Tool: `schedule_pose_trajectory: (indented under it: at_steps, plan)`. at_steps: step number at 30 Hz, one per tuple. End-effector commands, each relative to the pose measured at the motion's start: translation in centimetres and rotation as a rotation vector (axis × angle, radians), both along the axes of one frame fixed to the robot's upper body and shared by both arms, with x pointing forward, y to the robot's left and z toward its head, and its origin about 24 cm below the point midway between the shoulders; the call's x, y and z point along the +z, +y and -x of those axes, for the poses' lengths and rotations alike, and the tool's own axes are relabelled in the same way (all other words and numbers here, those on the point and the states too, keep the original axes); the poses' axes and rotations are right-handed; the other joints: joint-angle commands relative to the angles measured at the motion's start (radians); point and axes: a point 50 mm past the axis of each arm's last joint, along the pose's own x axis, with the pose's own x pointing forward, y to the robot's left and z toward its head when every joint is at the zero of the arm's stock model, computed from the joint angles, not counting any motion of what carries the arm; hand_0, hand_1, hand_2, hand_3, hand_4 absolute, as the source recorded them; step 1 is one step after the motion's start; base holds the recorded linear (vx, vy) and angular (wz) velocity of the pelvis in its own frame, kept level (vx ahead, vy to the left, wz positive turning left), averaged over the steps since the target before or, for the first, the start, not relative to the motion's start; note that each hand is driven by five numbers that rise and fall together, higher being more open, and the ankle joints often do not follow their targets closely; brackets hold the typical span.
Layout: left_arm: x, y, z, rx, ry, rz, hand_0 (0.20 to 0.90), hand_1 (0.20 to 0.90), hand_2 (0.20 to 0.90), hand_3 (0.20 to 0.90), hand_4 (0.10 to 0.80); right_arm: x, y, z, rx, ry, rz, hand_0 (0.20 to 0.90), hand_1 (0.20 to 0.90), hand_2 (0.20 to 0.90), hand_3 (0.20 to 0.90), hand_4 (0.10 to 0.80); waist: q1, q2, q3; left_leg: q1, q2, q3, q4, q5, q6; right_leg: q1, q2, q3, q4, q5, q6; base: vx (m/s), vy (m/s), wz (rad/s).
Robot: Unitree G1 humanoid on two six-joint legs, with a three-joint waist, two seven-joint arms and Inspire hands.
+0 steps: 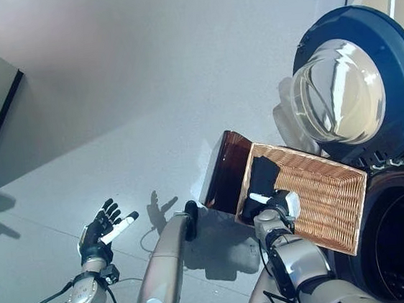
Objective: Pick up the clothes and place them into the washing machine
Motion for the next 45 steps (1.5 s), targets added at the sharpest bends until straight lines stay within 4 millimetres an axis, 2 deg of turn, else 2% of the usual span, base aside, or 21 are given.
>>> schedule_pose_trajectory:
  at_steps: [1,3,5,7,12,13,14,16,18,19,21,22,23,26,31,34,41,44,45]
  plan:
    - [3.3,2.0,-0.8,0.026,-0.169,-0.074,0.900,0.900,0.900,0.900,0.800,0.3,-1.8,0.3,-0.092,-0.033,0.010,0.200,0.200,0.200,0.200,0.300,0.017,0.021,-0.067,0.001,0.024,-0.008,0.068,-0.086,-0.039,-0.064,0.013,0.058,-0.119,0.183,-0.028,0.000,0.000,0.00]
    - [3.3,2.1,-0.8,0.031,-0.171,-0.075,0.900,0.900,0.900,0.900,0.800,0.4,-1.7,0.1,-0.101,-0.061,-0.010,0.200,0.200,0.200,0.200,0.300,0.015,0.019,-0.068,0.005,0.026,-0.007,0.062,-0.084,-0.039,-0.062,0.013,0.058,-0.125,0.187,-0.027,0.000,0.000,0.00]
    - [3.3,2.3,-0.8,0.048,-0.174,-0.080,0.900,0.900,0.900,0.900,0.800,1.2,-1.6,-0.7,-0.128,-0.193,-0.094,0.200,0.200,0.200,0.200,0.300,0.003,0.010,-0.067,0.018,0.029,-0.003,0.042,-0.075,-0.040,-0.056,0.016,0.058,-0.147,0.198,-0.027,0.000,0.000,0.00]
    - [3.3,2.4,-0.7,0.054,-0.177,-0.080,0.900,0.900,0.900,0.900,0.800,1.2,-1.9,-0.6,-0.151,-0.222,-0.119,0.200,0.200,0.200,0.200,0.300,-0.004,0.006,-0.066,0.022,0.030,-0.001,0.034,-0.072,-0.041,-0.055,0.018,0.059,-0.155,0.202,-0.026,0.000,0.000,0.00]
    - [3.0,2.9,-0.3,0.104,-0.170,-0.063,0.900,0.900,0.900,0.900,0.800,0.9,-4.9,1.1,-0.391,-0.403,-0.296,0.200,0.200,0.200,0.200,0.300,-0.035,-0.012,-0.068,0.043,0.038,0.009,-0.009,-0.054,-0.048,-0.038,0.025,0.058,-0.202,0.223,-0.023,-0.002,-0.004,-0.03]
    - [3.0,2.9,-0.3,0.104,-0.170,-0.063,0.900,0.900,0.900,0.900,0.800,0.9,-4.9,1.1,-0.391,-0.403,-0.296,0.200,0.200,0.200,0.200,0.300,-0.035,-0.012,-0.068,0.043,0.038,0.009,-0.009,-0.054,-0.048,-0.038,0.025,0.058,-0.202,0.223,-0.023,-0.005,-0.016,-0.11]
    - [2.9,3.0,-0.2,0.109,-0.173,-0.052,0.900,0.900,0.900,0.900,0.800,0.9,-6.2,1.8,-0.477,-0.472,-0.347,0.200,0.200,0.200,0.200,0.300,-0.044,-0.016,-0.068,0.051,0.042,0.009,-0.019,-0.051,-0.051,-0.035,0.026,0.058,-0.210,0.226,-0.022,-0.004,-0.017,-0.10]
    - [2.8,3.0,-0.2,0.117,-0.173,-0.037,0.900,0.900,0.900,0.900,0.800,1.3,-7.4,2.3,-0.582,-0.602,-0.435,0.200,0.200,0.200,0.200,0.300,-0.054,-0.019,-0.065,0.055,0.045,0.009,-0.023,-0.049,-0.053,-0.031,0.027,0.060,-0.213,0.225,-0.021,-0.010,-0.023,-0.08]
    - [2.7,2.9,-0.2,0.117,-0.174,-0.027,0.900,0.900,0.900,0.900,0.800,1.1,-7.8,2.8,-0.605,-0.636,-0.462,0.200,0.200,0.200,0.200,0.300,-0.058,-0.021,-0.064,0.056,0.046,0.010,-0.021,-0.050,-0.054,-0.030,0.028,0.061,-0.212,0.223,-0.022,-0.014,-0.016,-0.07]
    - [2.6,2.9,-0.1,0.119,-0.171,-0.011,0.900,0.900,0.900,0.900,0.800,1.4,-8.6,3.1,-0.673,-0.768,-0.550,0.200,0.200,0.200,0.200,0.300,-0.068,-0.022,-0.060,0.053,0.048,0.010,-0.011,-0.054,-0.055,-0.034,0.031,0.065,-0.202,0.217,-0.025,-0.019,-0.014,-0.07]
    - [2.4,2.8,0.0,0.118,-0.170,0.005,0.900,0.900,0.900,0.900,0.800,1.4,-9.0,3.5,-0.704,-0.816,-0.579,0.200,0.200,0.200,0.200,0.300,-0.070,-0.021,-0.059,0.053,0.049,0.009,-0.007,-0.056,-0.056,-0.034,0.031,0.066,-0.198,0.214,-0.025,-0.016,-0.007,-0.07]
    - [2.2,2.8,0.1,0.123,-0.163,0.016,0.900,0.900,0.900,0.900,0.800,1.4,-9.4,3.8,-0.742,-0.868,-0.608,0.200,0.200,0.200,0.200,0.300,-0.074,-0.020,-0.059,0.052,0.051,0.010,-0.003,-0.058,-0.057,-0.036,0.031,0.067,-0.194,0.212,-0.026,-0.025,-0.003,-0.11]
    - [2.0,2.6,0.3,0.124,-0.161,0.041,0.900,0.900,0.900,0.900,0.800,2.0,-9.7,3.9,-0.781,-1.006,-0.676,0.200,0.200,0.200,0.200,0.300,-0.083,-0.017,-0.058,0.049,0.054,0.013,0.004,-0.060,-0.060,-0.039,0.031,0.070,-0.190,0.209,-0.027,-0.030,0.000,-0.14]
    - [1.7,2.3,0.4,0.117,-0.155,0.064,0.900,0.900,0.900,0.900,0.800,2.1,-10.0,4.4,-0.857,-1.127,-0.731,0.200,0.200,0.200,0.200,0.300,-0.092,-0.011,-0.058,0.049,0.056,0.014,0.002,-0.060,-0.062,-0.044,0.034,0.074,-0.185,0.203,-0.028,-0.015,-0.001,-0.07]
    - [1.2,1.9,0.7,0.118,-0.144,0.088,0.900,0.900,0.900,0.900,0.800,1.3,-10.7,6.1,-1.049,-1.214,-0.729,0.200,0.200,0.200,0.200,0.300,-0.101,0.003,-0.061,0.044,0.059,0.016,0.003,-0.064,-0.066,-0.062,0.034,0.080,-0.168,0.193,-0.031,0.000,0.002,-0.06]
    - [1.0,2.1,0.9,0.132,-0.137,0.092,0.900,0.900,0.900,0.900,0.800,1.5,-11.4,6.3,-1.119,-1.230,-0.702,0.200,0.200,0.200,0.200,0.300,-0.102,0.010,-0.065,0.040,0.061,0.017,0.006,-0.066,-0.067,-0.075,0.037,0.086,-0.158,0.187,-0.033,-0.003,-0.012,-0.08]
    - [0.9,1.9,0.9,0.121,-0.127,0.075,0.900,0.900,0.900,0.900,0.800,3.5,-13.6,5.9,-1.193,-1.318,-0.651,0.200,0.200,0.200,0.200,0.300,-0.099,0.023,-0.074,0.024,0.067,0.008,0.046,-0.083,-0.069,-0.098,0.043,0.104,-0.104,0.158,-0.040,0.001,-0.002,-0.01]
    - [0.9,1.9,0.9,0.101,-0.118,0.062,0.900,0.900,0.900,0.900,0.800,4.7,-15.5,6.0,-1.238,-1.355,-0.605,0.200,0.200,0.200,0.200,0.300,-0.101,0.026,-0.084,0.023,0.070,0.009,0.056,-0.092,-0.072,-0.104,0.040,0.104,-0.089,0.150,-0.039,0.000,0.000,0.00]
    - [0.9,1.9,1.0,0.092,-0.113,0.054,0.900,0.900,0.900,0.900,0.800,5.6,-16.7,6.2,-1.274,-1.377,-0.574,0.200,0.200,0.200,0.200,0.300,-0.100,0.027,-0.092,0.025,0.073,0.012,0.056,-0.094,-0.072,-0.104,0.041,0.106,-0.090,0.149,-0.039,0.000,0.000,0.00]
